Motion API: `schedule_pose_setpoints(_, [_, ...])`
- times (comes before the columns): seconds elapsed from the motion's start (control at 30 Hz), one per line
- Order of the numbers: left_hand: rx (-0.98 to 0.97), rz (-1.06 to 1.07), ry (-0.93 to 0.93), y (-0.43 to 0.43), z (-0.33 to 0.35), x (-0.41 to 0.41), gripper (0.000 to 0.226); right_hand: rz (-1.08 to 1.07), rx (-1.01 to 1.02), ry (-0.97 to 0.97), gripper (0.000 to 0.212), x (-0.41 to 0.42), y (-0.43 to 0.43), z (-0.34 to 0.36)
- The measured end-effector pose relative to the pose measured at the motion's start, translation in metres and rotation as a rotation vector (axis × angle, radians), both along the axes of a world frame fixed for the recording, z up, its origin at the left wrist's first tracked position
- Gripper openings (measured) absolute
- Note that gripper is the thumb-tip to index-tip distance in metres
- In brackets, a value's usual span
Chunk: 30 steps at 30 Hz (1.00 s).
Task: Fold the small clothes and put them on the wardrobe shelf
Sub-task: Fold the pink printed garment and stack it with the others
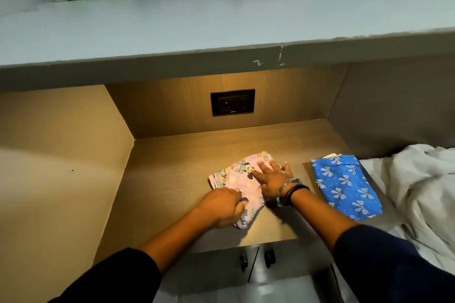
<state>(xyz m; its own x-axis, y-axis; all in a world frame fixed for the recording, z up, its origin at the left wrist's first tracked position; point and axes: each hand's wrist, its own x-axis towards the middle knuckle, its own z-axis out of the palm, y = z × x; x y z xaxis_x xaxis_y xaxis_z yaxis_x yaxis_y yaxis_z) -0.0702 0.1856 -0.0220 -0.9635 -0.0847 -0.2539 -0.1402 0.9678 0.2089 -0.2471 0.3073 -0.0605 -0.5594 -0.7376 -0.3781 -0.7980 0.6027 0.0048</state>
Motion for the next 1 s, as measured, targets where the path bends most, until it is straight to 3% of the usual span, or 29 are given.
schedule_pose_setpoints(0.07, [0.084, -0.017, -0.077, 0.019, 0.001, 0.007, 0.039, 0.079, 0.038, -0.029, 0.072, 0.000, -0.012, 0.006])
schedule_pose_setpoints(0.1, [0.124, -0.030, -0.101, 0.027, 0.000, 0.010, 0.043, 0.134, 0.027, -0.035, 0.065, 0.004, -0.018, 0.007])
schedule_pose_setpoints(0.17, [0.200, -0.047, -0.120, 0.036, -0.004, 0.018, 0.057, 0.217, -0.051, -0.072, 0.052, 0.014, -0.025, 0.008])
schedule_pose_setpoints(0.23, [0.230, -0.065, -0.080, 0.034, -0.007, 0.026, 0.062, 0.243, -0.161, -0.081, 0.053, 0.027, -0.020, 0.011])
schedule_pose_setpoints(0.4, [0.060, -0.195, -0.058, -0.006, -0.023, 0.055, 0.077, 0.168, -0.540, -0.080, 0.038, 0.066, 0.038, 0.013])
schedule_pose_setpoints(0.53, [-0.031, -0.197, -0.119, -0.018, -0.033, 0.068, 0.086, 0.293, -0.240, -0.016, 0.091, 0.108, 0.079, -0.006])
schedule_pose_setpoints(0.57, [-0.050, -0.195, -0.092, -0.014, -0.033, 0.068, 0.082, 0.286, -0.183, -0.002, 0.096, 0.113, 0.082, -0.011])
schedule_pose_setpoints(0.63, [-0.117, -0.235, 0.017, -0.005, -0.035, 0.066, 0.063, 0.249, -0.166, 0.005, 0.083, 0.122, 0.083, -0.011])
schedule_pose_setpoints(0.7, [-0.202, -0.289, 0.113, 0.002, -0.035, 0.065, 0.044, 0.300, -0.260, 0.071, 0.070, 0.124, 0.085, -0.005])
schedule_pose_setpoints(0.8, [-0.212, -0.330, 0.178, 0.004, -0.035, 0.068, 0.033, 0.441, -0.425, 0.166, 0.046, 0.123, 0.093, 0.001])
schedule_pose_setpoints(0.9, [0.019, -0.222, 0.161, 0.003, -0.022, 0.070, 0.032, 0.369, -0.443, -0.108, 0.030, 0.113, 0.096, 0.020])
schedule_pose_setpoints(1.0, [0.475, 0.028, -0.051, -0.009, 0.008, 0.058, 0.024, 0.126, -0.400, -0.453, 0.021, 0.095, 0.084, 0.043])
